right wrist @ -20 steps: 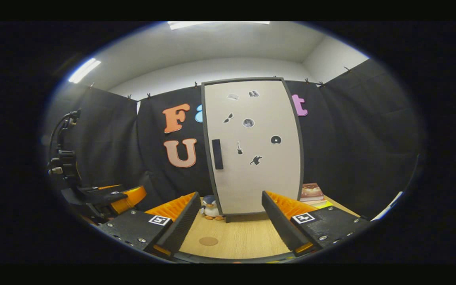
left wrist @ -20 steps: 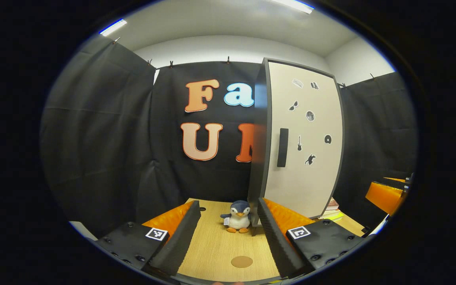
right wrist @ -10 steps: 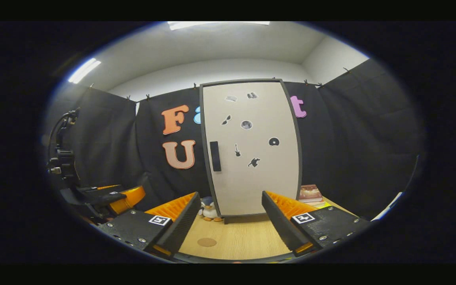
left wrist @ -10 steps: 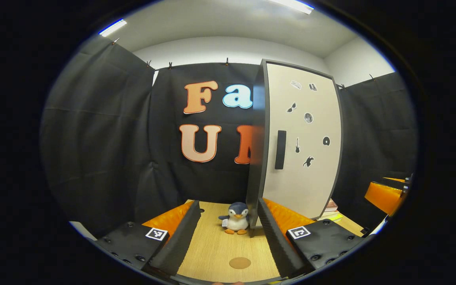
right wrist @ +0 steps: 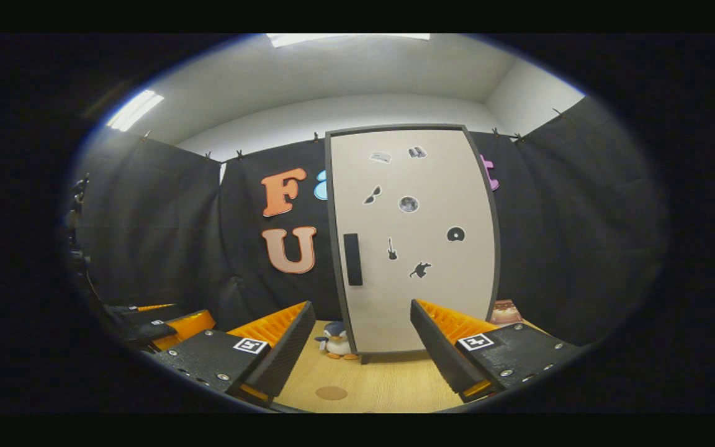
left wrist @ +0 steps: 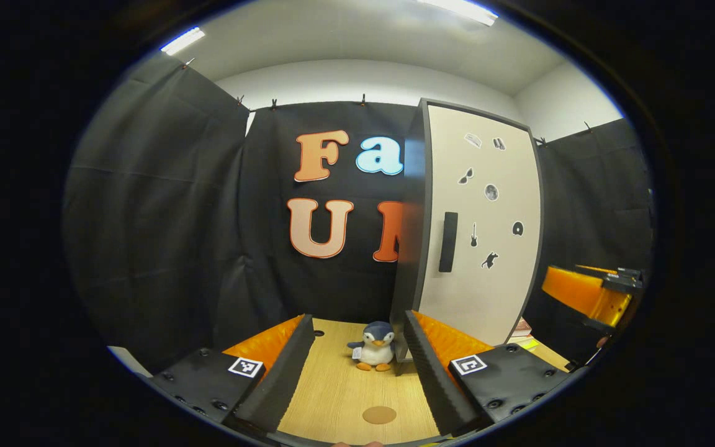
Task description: Open the cabinet door with the right hand, grasp the bottle in the cabinet with the left hand and place it on the coaster, then close the cabinet door with the right hand.
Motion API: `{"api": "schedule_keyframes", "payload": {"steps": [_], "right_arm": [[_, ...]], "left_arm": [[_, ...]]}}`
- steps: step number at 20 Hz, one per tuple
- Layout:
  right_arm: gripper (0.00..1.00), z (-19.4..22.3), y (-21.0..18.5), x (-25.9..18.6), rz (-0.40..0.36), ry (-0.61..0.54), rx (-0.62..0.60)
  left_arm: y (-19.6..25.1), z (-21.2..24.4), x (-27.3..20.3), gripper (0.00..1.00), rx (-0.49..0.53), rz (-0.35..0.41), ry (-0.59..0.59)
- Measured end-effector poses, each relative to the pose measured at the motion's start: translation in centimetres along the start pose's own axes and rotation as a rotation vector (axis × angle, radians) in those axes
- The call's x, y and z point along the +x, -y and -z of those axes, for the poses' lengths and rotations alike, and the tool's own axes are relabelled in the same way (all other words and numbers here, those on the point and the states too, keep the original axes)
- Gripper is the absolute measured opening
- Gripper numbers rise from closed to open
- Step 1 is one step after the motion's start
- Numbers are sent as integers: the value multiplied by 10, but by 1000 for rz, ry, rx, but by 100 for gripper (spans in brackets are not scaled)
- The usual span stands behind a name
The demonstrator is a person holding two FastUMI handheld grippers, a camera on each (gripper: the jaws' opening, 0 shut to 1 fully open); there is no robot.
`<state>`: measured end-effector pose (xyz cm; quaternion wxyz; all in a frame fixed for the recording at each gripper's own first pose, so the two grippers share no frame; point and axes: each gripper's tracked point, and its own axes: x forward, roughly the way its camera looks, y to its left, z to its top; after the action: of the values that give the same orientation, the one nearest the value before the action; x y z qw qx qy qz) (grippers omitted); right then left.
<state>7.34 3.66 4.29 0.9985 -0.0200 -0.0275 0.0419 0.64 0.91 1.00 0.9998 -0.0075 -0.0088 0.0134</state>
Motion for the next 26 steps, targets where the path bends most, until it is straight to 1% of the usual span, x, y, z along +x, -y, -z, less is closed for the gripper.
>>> {"api": "schedule_keyframes", "payload": {"steps": [1, 4, 8, 11, 13, 18, 20, 22, 24, 25, 26], "right_arm": [[96, -4, -3, 14, 1, 7, -4], [95, -7, -11, 57, -8, 1, 1], [96, -10, -17, 112, 1, 7, -26], [96, -10, -18, 152, 16, 3, -46], [95, -8, -21, 175, 14, 1, -46], [94, 2, -17, 224, 43, -15, -40], [90, 8, -17, 239, 45, -28, -35], [87, 11, -13, 253, 63, -39, -46], [82, 11, -13, 264, 71, -38, -39], [76, 13, -11, 268, 81, -42, -41], [74, 15, -10, 272, 82, -47, -41]], "left_arm": [[-3, 1, 0, 94, -3, -1, -2], [-13, 1, 0, 94, -11, 3, -5], [-25, 5, 5, 94, -8, 10, -2], [-31, 14, 14, 94, -19, 18, -24], [-40, 17, 22, 94, -23, 17, -31], [-60, 20, 41, 94, -21, 10, -36], [-64, 22, 49, 94, -15, 13, -39], [-67, 26, 57, 94, -14, 17, -47], [-71, 29, 65, 94, -12, 20, -54], [-74, 32, 67, 94, -11, 19, -57], [-76, 33, 69, 94, -11, 19, -61]]}}
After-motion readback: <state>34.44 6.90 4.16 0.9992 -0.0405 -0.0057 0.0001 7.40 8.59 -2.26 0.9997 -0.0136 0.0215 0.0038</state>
